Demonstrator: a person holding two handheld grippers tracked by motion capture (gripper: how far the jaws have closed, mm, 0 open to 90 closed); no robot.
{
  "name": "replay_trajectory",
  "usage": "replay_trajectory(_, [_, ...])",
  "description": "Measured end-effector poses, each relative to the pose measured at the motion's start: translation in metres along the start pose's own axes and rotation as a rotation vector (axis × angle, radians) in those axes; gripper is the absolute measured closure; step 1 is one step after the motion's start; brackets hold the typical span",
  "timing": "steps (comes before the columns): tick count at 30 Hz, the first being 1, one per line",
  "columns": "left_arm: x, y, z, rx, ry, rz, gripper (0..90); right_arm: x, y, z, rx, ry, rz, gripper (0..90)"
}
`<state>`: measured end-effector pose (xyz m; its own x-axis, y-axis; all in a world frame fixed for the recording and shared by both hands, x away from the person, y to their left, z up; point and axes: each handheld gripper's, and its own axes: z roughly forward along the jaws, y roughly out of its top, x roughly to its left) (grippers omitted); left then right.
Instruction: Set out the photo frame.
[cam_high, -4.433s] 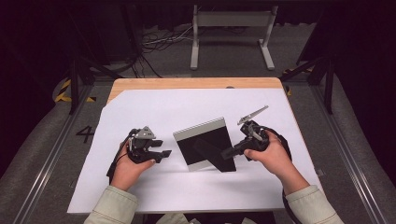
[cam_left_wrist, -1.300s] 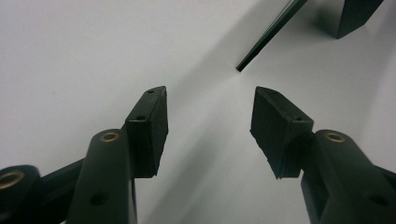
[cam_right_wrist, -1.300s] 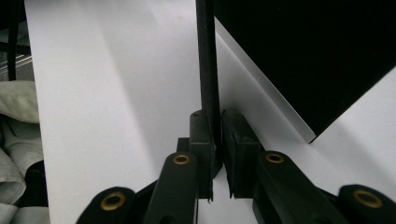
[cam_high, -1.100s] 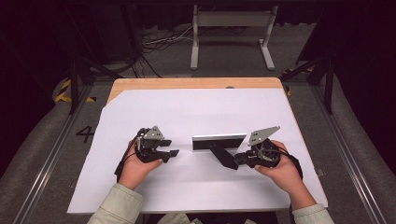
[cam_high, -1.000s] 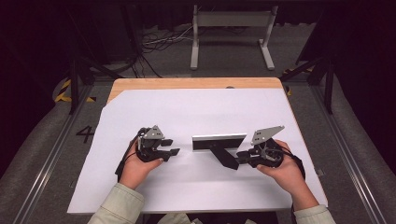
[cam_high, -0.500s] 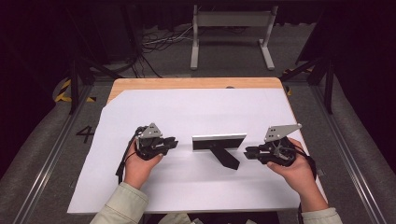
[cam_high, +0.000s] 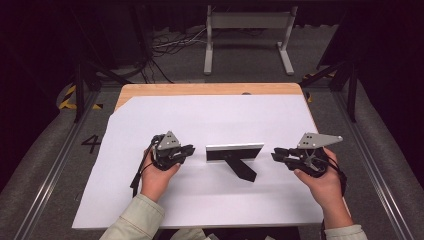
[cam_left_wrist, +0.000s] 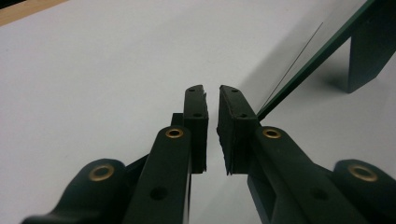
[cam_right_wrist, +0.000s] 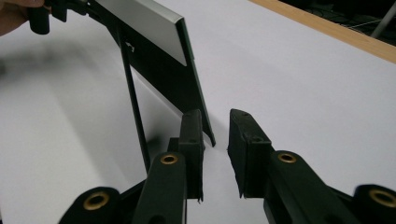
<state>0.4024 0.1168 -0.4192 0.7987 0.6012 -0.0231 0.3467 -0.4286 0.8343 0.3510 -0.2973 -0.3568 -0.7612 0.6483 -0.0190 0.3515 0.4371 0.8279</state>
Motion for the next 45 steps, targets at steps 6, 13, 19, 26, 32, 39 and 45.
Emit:
replay_trajectory(6, [-0.002,0.001,0.014,0.014,-0.030,0.029,86.5,-0.002,-0.004,-0.002,-0.002,-0.012,0.009,74.7])
replay_trajectory(13, [0.000,0.001,0.025,-0.003,-0.066,0.009,90.0,-0.003,-0.009,-0.005,-0.001,-0.020,0.015,74.7])
replay_trajectory(19, [0.001,-0.001,0.036,-0.007,-0.097,-0.001,90.0,-0.004,-0.012,-0.008,0.001,-0.021,0.018,74.7])
replay_trajectory(26, [0.000,0.001,0.051,0.022,-0.120,0.014,90.0,-0.003,-0.014,-0.014,-0.005,-0.021,0.017,74.7])
replay_trajectory(32, [-0.006,0.003,0.059,0.067,-0.142,0.049,90.0,-0.004,-0.016,-0.018,-0.012,-0.022,0.026,74.7])
replay_trajectory(39, [-0.006,0.002,0.061,0.093,-0.145,0.035,90.0,-0.003,-0.015,-0.018,-0.015,-0.017,0.023,74.7])
replay_trajectory(45, [-0.007,0.002,0.060,0.104,-0.149,0.027,90.0,-0.004,-0.011,-0.027,-0.034,-0.019,0.018,75.4])
